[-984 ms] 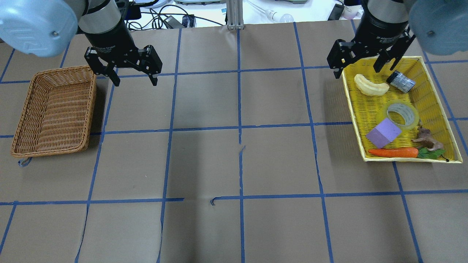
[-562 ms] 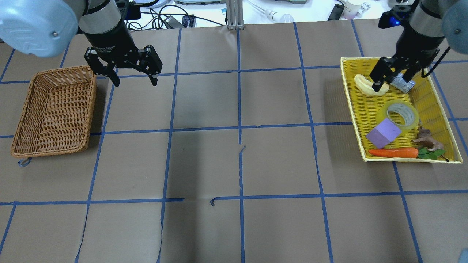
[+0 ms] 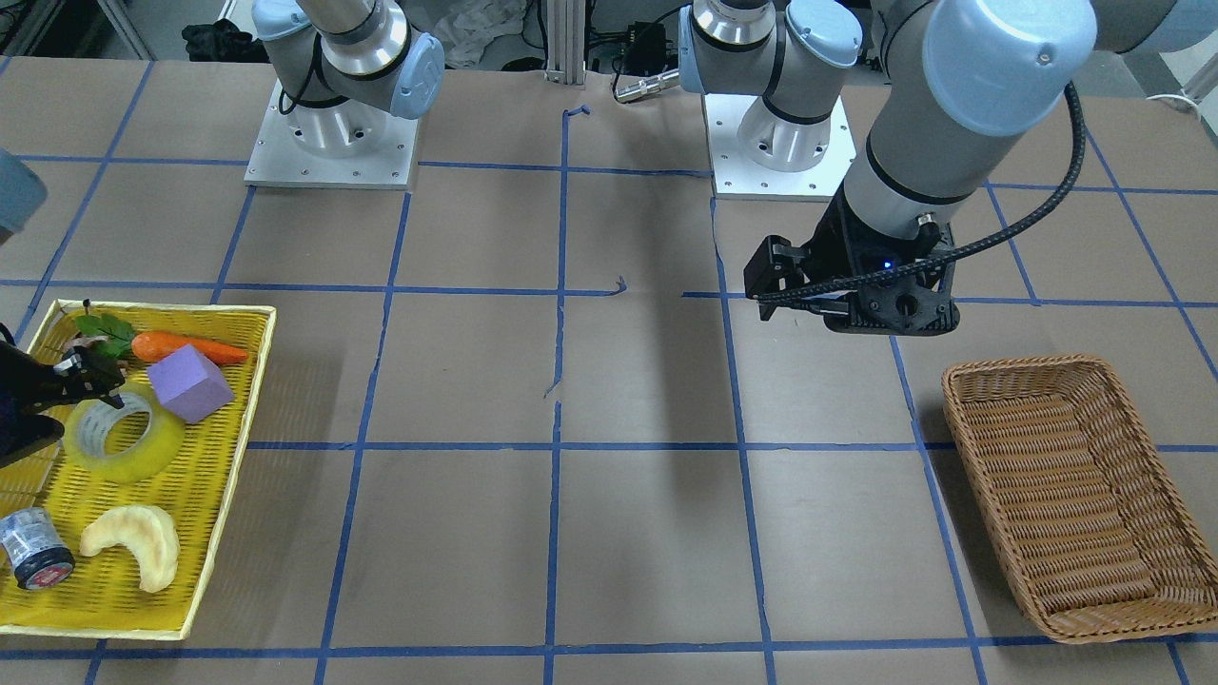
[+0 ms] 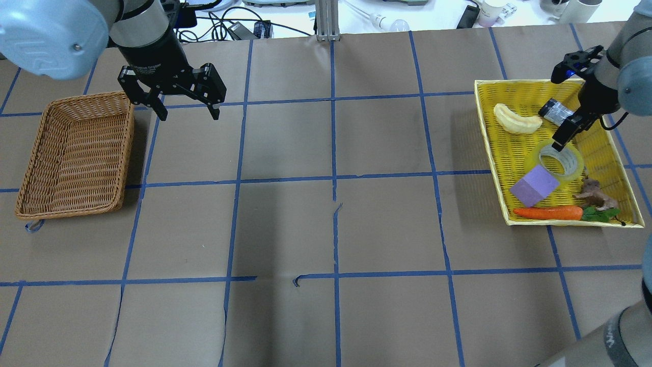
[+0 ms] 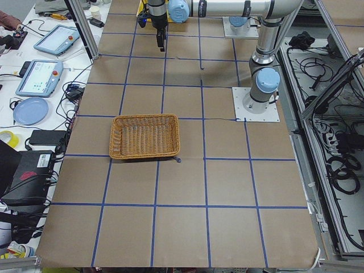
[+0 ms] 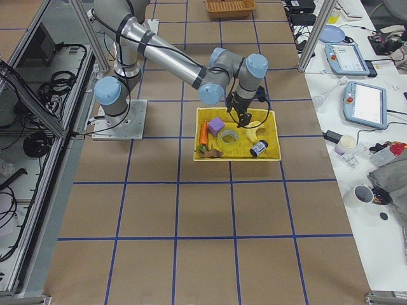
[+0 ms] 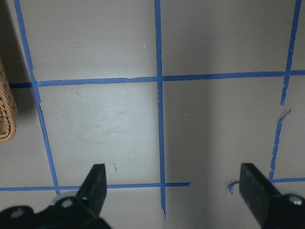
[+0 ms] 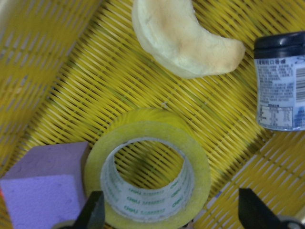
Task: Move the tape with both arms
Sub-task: 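Lower the right gripper into the yellow basket onto the tape roll, then close the right gripper on the tape roll rim and lift it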
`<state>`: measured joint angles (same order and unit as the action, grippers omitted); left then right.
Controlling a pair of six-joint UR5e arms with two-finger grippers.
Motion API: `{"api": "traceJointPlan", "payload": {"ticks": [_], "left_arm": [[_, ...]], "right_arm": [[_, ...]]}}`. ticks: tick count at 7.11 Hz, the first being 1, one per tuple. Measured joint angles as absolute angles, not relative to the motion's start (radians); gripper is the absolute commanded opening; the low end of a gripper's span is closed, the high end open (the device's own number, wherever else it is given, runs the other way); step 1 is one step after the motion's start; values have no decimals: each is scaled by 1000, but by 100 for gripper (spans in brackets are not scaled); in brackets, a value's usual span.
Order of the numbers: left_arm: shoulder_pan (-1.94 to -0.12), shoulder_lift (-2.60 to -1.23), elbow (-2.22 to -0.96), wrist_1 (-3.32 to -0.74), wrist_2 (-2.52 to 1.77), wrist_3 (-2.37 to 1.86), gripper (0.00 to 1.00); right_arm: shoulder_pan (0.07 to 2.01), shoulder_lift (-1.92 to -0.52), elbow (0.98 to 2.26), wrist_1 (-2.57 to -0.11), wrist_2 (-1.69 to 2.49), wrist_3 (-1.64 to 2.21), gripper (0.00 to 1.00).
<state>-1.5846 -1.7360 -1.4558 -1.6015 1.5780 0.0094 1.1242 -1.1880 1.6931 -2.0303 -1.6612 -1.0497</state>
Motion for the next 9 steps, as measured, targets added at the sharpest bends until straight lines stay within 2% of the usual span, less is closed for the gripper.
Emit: {"api": "traceJointPlan", "payload": {"ticks": [3,4,5,6,7,9], "left_arm": [[-1585,-1736,-1456,-1601,1577,9,100],[-1585,-1736,-1456,-1601,1577,10,100],[-1585,-1737,-1456,-1601,1577,11,100],[-1585,-1738,-1456,-1601,1577,12,100],[-1585,-1738,-1456,-1601,1577,12,100],[-1585,-1738,-1456,-1601,1578,13,100]], "right_arm": [[1093,-1146,1744,-2166,-1661,-1080,88],[1092,-1134,1745,-2175,-1659,-1080,79],[1090,-1122,1744,-2178,-1659,-1080,55],[1086,-1110,1741,-2179,-1659,-1079,23],[1083,-1103,1739,-2180,-1659,-1077,3],[1080,-1105,1735,-2179,-1660,-1070,0]]}}
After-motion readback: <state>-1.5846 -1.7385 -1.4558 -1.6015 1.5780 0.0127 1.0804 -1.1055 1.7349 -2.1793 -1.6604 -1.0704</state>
